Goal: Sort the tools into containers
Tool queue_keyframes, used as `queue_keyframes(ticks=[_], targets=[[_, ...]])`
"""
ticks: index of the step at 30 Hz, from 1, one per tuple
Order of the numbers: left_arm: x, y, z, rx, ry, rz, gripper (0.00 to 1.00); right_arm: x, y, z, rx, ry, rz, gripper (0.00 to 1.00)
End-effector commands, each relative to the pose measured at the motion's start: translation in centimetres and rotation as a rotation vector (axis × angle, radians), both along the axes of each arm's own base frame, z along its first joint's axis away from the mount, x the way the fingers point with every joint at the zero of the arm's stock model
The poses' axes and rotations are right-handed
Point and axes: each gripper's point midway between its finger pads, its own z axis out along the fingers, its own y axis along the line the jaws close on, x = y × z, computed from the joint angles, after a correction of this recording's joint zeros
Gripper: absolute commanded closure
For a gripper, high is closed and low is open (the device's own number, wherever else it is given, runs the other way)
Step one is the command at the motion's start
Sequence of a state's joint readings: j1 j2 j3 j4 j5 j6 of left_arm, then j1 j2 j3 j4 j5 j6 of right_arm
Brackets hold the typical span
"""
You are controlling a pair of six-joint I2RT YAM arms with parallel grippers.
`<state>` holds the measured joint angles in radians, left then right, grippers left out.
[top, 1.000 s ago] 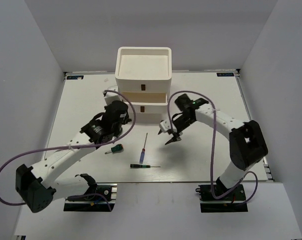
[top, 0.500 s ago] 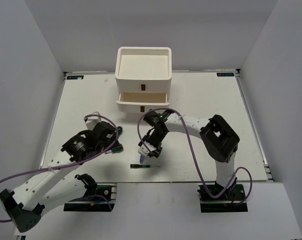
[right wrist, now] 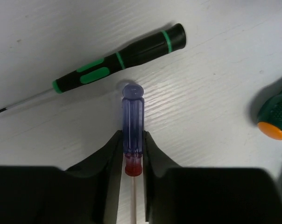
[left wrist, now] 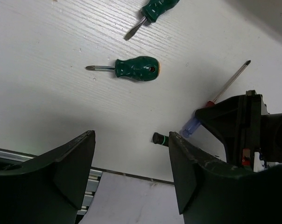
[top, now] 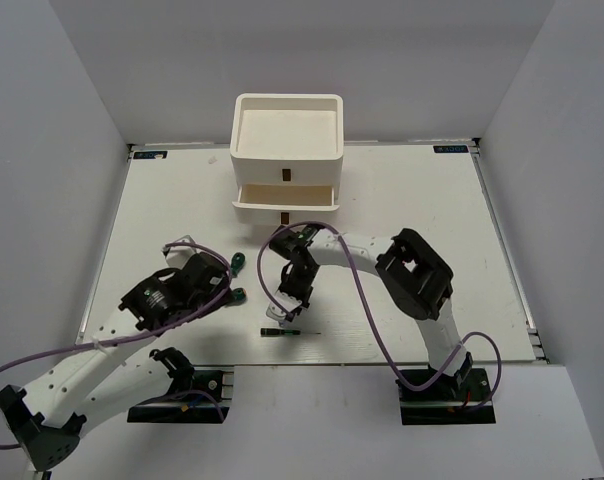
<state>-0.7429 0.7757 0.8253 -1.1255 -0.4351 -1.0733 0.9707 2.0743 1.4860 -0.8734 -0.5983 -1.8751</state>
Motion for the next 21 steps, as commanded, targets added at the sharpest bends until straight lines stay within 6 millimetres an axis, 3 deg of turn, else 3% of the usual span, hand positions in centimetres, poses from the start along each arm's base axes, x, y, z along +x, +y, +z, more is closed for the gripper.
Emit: queue_keyframes(ticks=[1,4,7,8,10,11,12,13,14,15,16,19,21], targets=[[0.6,-0.5,-0.4,-0.033,0.002,0.068,0.25,-0.8,-2.3,-0.1,-0.099,0.016,0.043,0.86],[1.4,-1.0,-0.7,-0.065,-0.004,0.111,0.19,-0.9,-3.1,0.3,-0.137,0.033,0.011,0.97],[2.1,-2.0,-0.7,-0.1,-0.009,0.125,0.19,-0.5,-3.4,1.9,-0.162,0.071,-0.133,1.0],[2.2,-2.6,-0.6,-0.125,-0.006,0.113,0.21,-0.3,-2.9,3.7,-0.146,0.078,-0.22,1.0],[2.3,-3.9,-1.1,-0.162,0.021,0.087,0.33,1.6,-1.6,6.4,-0.078,0.075,-0.381,1.0],[2.1,-4.4,-1.3,-0.18,0.033,0.074,0.51,2.3,-1.5,8.0,-0.073,0.087,-0.499,1.0],[2.0,-4.9,-1.8,-0.195,0.052,0.061,0.59,2.7,-1.3,9.8,-0.052,0.103,-0.597,1.0],[1.6,-6.0,-2.6,-0.233,0.088,0.029,0.67,4.8,-0.5,11.0,0.023,0.063,-0.657,1.0],[1.4,-6.6,-2.9,-0.257,0.102,0.012,0.79,6.0,-0.8,11.7,0.039,0.044,-0.715,1.0],[1.2,-7.1,-3.4,-0.27,0.12,-0.001,0.83,6.6,-1.4,13.7,0.069,0.066,-0.814,1.0],[1.0,-7.9,-3.3,-0.312,0.134,-0.016,0.85,8.0,-0.9,14.8,0.128,0.038,-0.855,1.0],[0.9,-8.3,-3.7,-0.33,0.152,-0.017,0.85,10.5,-1.9,17.5,0.209,0.005,-0.991,1.0],[0.8,-8.5,-3.7,-0.349,0.162,-0.001,0.77,12.4,-2.6,18.8,0.246,-0.026,-1.101,1.0]])
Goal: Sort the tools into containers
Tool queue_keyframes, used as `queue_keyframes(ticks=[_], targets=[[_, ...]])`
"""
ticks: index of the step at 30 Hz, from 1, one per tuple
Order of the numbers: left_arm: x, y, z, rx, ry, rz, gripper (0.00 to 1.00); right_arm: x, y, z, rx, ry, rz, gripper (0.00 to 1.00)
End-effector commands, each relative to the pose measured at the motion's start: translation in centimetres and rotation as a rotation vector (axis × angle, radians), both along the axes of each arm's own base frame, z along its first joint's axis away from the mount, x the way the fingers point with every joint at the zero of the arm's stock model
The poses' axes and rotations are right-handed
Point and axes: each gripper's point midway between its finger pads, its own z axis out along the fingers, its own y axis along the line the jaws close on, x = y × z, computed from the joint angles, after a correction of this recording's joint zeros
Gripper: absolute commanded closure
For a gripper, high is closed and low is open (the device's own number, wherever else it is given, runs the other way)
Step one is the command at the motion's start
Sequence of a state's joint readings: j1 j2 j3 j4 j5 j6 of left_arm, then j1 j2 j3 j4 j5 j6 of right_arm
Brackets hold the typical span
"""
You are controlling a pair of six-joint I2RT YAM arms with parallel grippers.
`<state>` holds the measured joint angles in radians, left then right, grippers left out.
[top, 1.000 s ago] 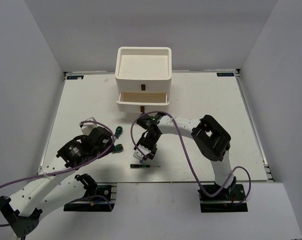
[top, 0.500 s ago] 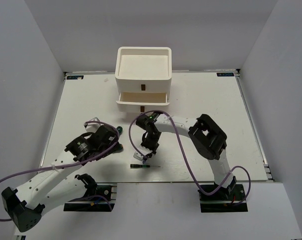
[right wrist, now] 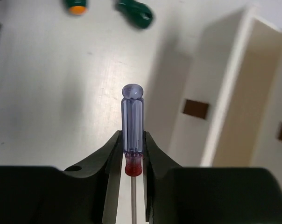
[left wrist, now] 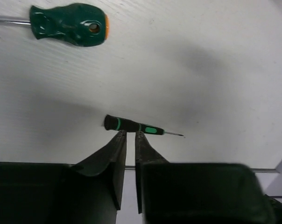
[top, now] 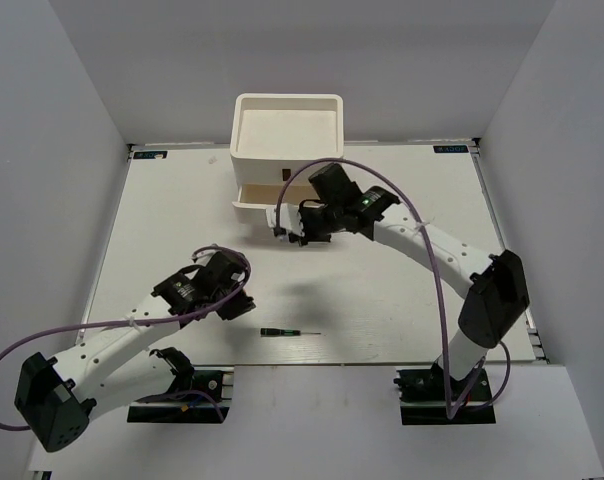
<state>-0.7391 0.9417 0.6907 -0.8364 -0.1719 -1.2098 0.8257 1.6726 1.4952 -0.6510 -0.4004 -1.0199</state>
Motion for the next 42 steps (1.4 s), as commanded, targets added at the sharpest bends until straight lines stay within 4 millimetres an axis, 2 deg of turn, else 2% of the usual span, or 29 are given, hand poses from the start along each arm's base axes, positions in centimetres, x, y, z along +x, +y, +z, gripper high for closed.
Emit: queue_keyframes(ticks=[1,2,3,6,7,8,9,10,12,13,14,15,16,19,22,24,25,26,29,35,37,38,40,42], targets=[[0.7,-1.9,1.5,-0.118,-0.009,0.036,0.74,3.6,0.0,3.0,0.085,-0.027,-0.243,1.0],[0.9,-2.1,1.9,-0.136,-0.009,0.056,0.72,4.6,0.1,4.0,0.11,-0.038,-0.294,1.0],[0.8,-2.3,2.0,-0.144,0.009,0.07,0.66,5.5,0.0,5.0,0.123,-0.052,-0.345,1.0],[-0.4,-1.9,0.3,-0.124,0.148,0.174,0.62,8.0,0.5,5.7,0.131,-0.103,-0.409,1.0],[-0.5,-2.4,0.4,-0.136,0.17,0.176,0.6,9.2,1.4,6.0,0.152,-0.131,-0.423,1.0],[-0.8,-2.5,-0.4,-0.128,0.218,0.207,0.58,10.2,1.5,6.5,0.158,-0.17,-0.44,1.0],[-1.0,-3.0,-0.3,-0.144,0.245,0.205,0.56,11.0,1.5,6.4,0.147,-0.199,-0.453,1.0],[-1.4,-3.0,-0.6,-0.138,0.276,0.215,0.53,12.3,2.6,7.0,0.159,-0.243,-0.44,1.0],[-1.7,-3.5,-0.8,-0.144,0.339,0.248,0.47,13.6,3.7,7.8,0.168,-0.276,-0.423,1.0],[-1.8,-3.7,-0.9,-0.146,0.356,0.257,0.4,14.2,4.2,9.3,0.196,-0.3,-0.42,1.0],[-1.8,-3.7,-0.9,-0.146,0.357,0.257,0.4,14.7,4.8,9.5,0.191,-0.323,-0.387,1.0],[-1.8,-4.1,-1.0,-0.164,0.375,0.279,0.38,14.8,5.0,8.3,0.168,-0.301,-0.364,1.0],[-1.8,-4.3,-1.2,-0.179,0.378,0.273,0.36,14.9,5.1,8.3,0.167,-0.302,-0.355,1.0],[-1.5,-4.8,-1.7,-0.217,0.379,0.302,0.31,14.6,5.7,6.1,0.144,-0.276,-0.277,1.0],[-1.5,-5.0,-1.8,-0.235,0.389,0.32,0.31,14.5,6.2,5.1,0.148,-0.27,-0.225,0.98],[-1.6,-5.2,-2.0,-0.236,0.404,0.328,0.31,13.9,6.1,4.5,0.129,-0.243,-0.208,0.85],[-1.8,-5.0,-2.3,-0.232,0.413,0.341,0.31,13.7,6.0,4.2,0.125,-0.225,-0.201,0.75],[-1.9,-5.1,-2.3,-0.236,0.42,0.337,0.31,13.6,5.8,3.8,0.114,-0.215,-0.2,0.57],[-1.8,-5.4,-2.6,-0.238,0.437,0.345,0.31,13.5,5.6,3.5,0.103,-0.208,-0.21,0.45],[-2.3,-5.4,-3.7,-0.206,0.488,0.36,0.31,13.2,4.8,4.6,0.135,-0.197,-0.255,0.44],[-2.4,-5.3,-4.1,-0.186,0.504,0.366,0.31,12.6,4.2,5.1,0.155,-0.162,-0.285,0.46],[-2.3,-5.4,-3.9,-0.18,0.508,0.368,0.31,12.5,3.8,6.2,0.179,-0.163,-0.298,0.46],[-2.6,-5.3,-4.0,-0.149,0.523,0.376,0.33,11.4,3.0,7.3,0.216,-0.124,-0.322,0.48],[-2.6,-5.3,-4.2,-0.132,0.535,0.381,0.35,10.5,1.8,7.6,0.235,-0.088,-0.355,0.48]])
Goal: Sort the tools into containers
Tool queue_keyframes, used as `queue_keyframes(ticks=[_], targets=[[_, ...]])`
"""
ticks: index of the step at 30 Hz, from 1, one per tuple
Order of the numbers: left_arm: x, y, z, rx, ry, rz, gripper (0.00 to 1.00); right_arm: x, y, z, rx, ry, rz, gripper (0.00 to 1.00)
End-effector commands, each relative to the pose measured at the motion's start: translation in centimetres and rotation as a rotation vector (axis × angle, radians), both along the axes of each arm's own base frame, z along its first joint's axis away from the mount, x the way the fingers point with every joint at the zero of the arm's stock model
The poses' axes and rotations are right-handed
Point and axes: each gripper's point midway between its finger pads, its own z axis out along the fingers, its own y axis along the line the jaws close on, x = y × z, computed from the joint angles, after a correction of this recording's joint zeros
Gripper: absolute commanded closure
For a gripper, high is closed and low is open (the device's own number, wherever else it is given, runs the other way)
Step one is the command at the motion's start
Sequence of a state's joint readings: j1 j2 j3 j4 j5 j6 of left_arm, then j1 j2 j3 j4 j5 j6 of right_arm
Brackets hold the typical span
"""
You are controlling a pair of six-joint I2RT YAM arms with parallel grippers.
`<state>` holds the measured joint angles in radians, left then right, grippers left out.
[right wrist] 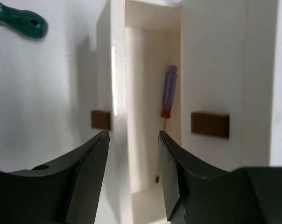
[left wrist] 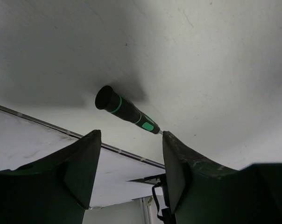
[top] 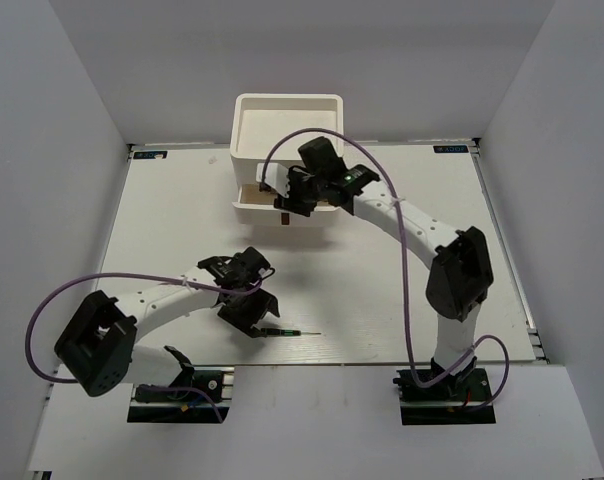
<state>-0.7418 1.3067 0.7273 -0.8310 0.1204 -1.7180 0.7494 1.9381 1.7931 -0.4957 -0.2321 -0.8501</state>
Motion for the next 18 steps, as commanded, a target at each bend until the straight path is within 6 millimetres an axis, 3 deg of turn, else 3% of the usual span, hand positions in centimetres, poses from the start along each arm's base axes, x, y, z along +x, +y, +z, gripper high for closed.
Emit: queue_keyframes(ticks=[1,2,3,4,12,16,18], targets=[[0.1,-0.4,0.5,0.01,0.023,0.018,0.35,-1.5,-1.5,6.3,0.167,-0.009,-0.051,0.48],[0.1,-0.4,0.3,0.016,0.03,0.018,0.36,-1.6,-1.8,6.5,0.178,-0.004,-0.058,0.48],[0.2,-0.5,0.3,0.018,0.032,0.018,0.38,-1.7,-2.6,5.2,0.171,0.033,-0.084,0.48],[0.2,-0.5,0.0,0.026,0.041,0.018,0.39,-2.3,-3.0,6.7,0.21,0.034,-0.094,0.48],[1.4,-0.8,-2.0,0.119,0.068,0.016,0.46,-3.9,-5.9,5.9,0.242,0.095,-0.128,0.48],[1.1,-0.9,-3.0,0.132,0.079,-0.002,0.46,-4.0,-6.8,6.2,0.263,0.108,-0.141,0.48],[1.3,-1.0,-3.5,0.137,0.083,-0.003,0.52,-3.7,-7.4,6.4,0.271,0.115,-0.154,0.48]])
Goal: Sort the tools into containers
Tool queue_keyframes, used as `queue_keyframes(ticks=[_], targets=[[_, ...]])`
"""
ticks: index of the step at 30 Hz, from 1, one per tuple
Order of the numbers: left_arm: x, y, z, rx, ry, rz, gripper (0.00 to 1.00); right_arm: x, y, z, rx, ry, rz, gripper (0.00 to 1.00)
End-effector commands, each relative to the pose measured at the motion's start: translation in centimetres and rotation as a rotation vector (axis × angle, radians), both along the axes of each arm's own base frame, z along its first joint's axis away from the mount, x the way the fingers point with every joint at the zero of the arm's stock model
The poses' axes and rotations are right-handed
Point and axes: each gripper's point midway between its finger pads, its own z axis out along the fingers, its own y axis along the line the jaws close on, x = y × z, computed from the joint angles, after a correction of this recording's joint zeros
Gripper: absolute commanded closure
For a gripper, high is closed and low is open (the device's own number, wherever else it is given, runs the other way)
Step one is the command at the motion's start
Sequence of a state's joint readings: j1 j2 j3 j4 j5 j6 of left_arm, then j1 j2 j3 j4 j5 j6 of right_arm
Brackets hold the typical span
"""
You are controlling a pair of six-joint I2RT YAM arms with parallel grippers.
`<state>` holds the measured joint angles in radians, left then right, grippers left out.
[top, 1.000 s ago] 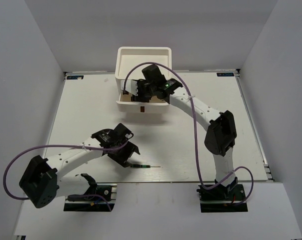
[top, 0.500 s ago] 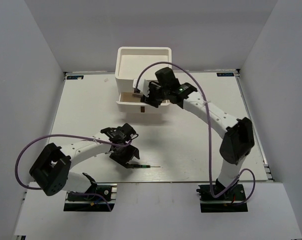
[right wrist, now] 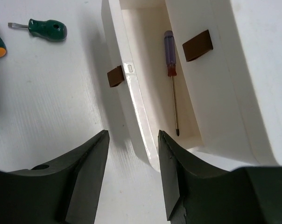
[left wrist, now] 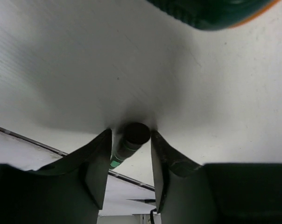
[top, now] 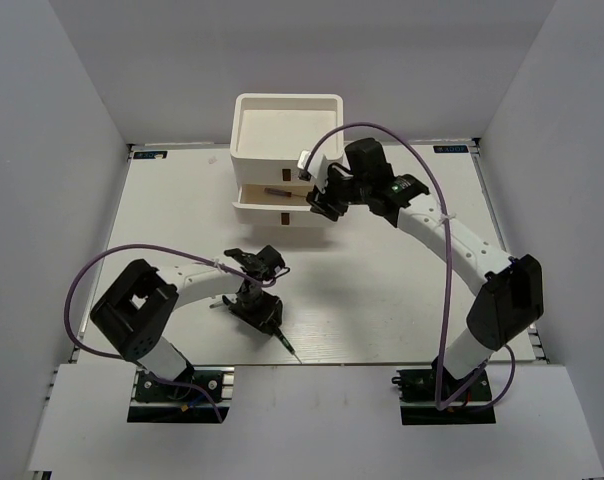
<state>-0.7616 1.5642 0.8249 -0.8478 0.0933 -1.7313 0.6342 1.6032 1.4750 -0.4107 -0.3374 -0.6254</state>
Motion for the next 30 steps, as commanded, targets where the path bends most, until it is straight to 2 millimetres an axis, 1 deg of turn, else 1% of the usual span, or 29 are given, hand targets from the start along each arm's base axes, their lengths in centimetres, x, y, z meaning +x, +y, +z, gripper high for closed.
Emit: queue_keyframes(ticks=[1,2,5,6,7,8,9,10,11,12,13,14,15,16,17,18,19,22,23,24,25,27,28,29,30], targets=[[0.9,-0.6,0.0,-0.011,-0.037,-0.001,0.53,-0.1,-0.5,2.4,0.079,-0.011,-0.01,0.48],[1.0,-0.8,0.0,-0.017,-0.045,-0.011,0.54,0.0,-0.6,2.4,0.082,-0.007,-0.013,0.48],[1.2,-1.0,0.3,-0.024,-0.053,-0.022,0.71,0.1,-1.0,2.4,0.092,0.004,-0.023,0.48],[1.5,-1.1,0.4,-0.024,-0.067,-0.035,0.79,0.3,-1.3,2.2,0.089,0.007,-0.035,0.48],[1.5,-1.0,0.2,-0.018,-0.06,-0.035,0.83,0.2,-1.3,2.4,0.094,0.008,-0.032,0.48],[2.0,-1.5,0.8,-0.033,-0.079,-0.059,0.87,0.2,-1.4,2.4,0.096,0.012,-0.032,0.48],[2.4,-1.9,1.3,-0.046,-0.095,-0.073,0.95,0.3,-1.7,2.2,0.093,0.015,-0.04,0.48],[2.8,-2.4,1.8,-0.054,-0.118,-0.096,0.97,0.3,-1.8,2.3,0.095,0.013,-0.041,0.48],[4.0,-3.2,3.1,-0.063,-0.161,-0.125,1.0,0.3,-2.1,2.4,0.095,0.009,-0.044,0.48],[4.7,-3.6,4.3,-0.077,-0.197,-0.134,1.0,0.2,-2.1,2.1,0.092,0.019,-0.043,0.48],[5.5,-4.1,5.2,-0.088,-0.227,-0.14,1.0,0.2,-2.4,2.3,0.095,0.015,-0.047,0.48],[6.8,-4.9,7.2,-0.112,-0.287,-0.143,1.0,0.2,-2.8,2.3,0.093,0.016,-0.058,0.48],[7.5,-5.3,8.8,-0.135,-0.336,-0.138,1.0,0.2,-3.0,2.3,0.094,0.018,-0.06,0.48],[8.3,-5.6,10.1,-0.148,-0.375,-0.132,1.0,0.2,-3.5,2.0,0.089,0.022,-0.072,0.48],[9.7,-6.2,12.3,-0.163,-0.445,-0.119,1.0,0.1,-3.7,1.9,0.086,0.026,-0.076,0.48],[10.5,-6.0,13.4,-0.164,-0.475,-0.102,1.0,0.1,-4.0,1.7,0.084,0.03,-0.084,0.48],[12.0,-6.1,15.6,-0.174,-0.544,-0.076,1.0,-0.1,-4.5,1.5,0.081,0.031,-0.091,0.48],[14.5,-5.8,18.7,-0.161,-0.651,-0.022,1.0,-0.3,-5.8,0.6,0.067,0.043,-0.121,0.48],[15.6,-5.9,20.0,-0.153,-0.698,0.009,1.0,-0.4,-6.2,0.6,0.065,0.042,-0.127,0.48],[16.9,-6.0,20.6,-0.165,-0.727,0.054,1.0,-0.4,-6.6,0.5,0.066,0.041,-0.137,0.48],[17.9,-5.7,21.4,-0.164,-0.762,0.095,1.0,-0.4,-6.9,0.3,0.06,0.046,-0.145,0.48],[19.5,-6.0,22.6,-0.198,-0.812,0.154,1.0,-0.6,-7.7,0.3,0.062,0.043,-0.163,0.48],[20.5,-5.6,22.5,-0.188,-0.827,0.207,1.0,-0.6,-8.2,0.2,0.06,0.043,-0.176,0.48],[21.0,-5.7,23.3,-0.201,-0.852,0.232,1.0,-0.6,-8.7,-0.1,0.055,0.047,-0.19,0.48],[22.0,-5.4,23.5,-0.203,-0.872,0.263,1.0,-0.8,-8.9,0.3,0.062,0.038,-0.194,0.48]])
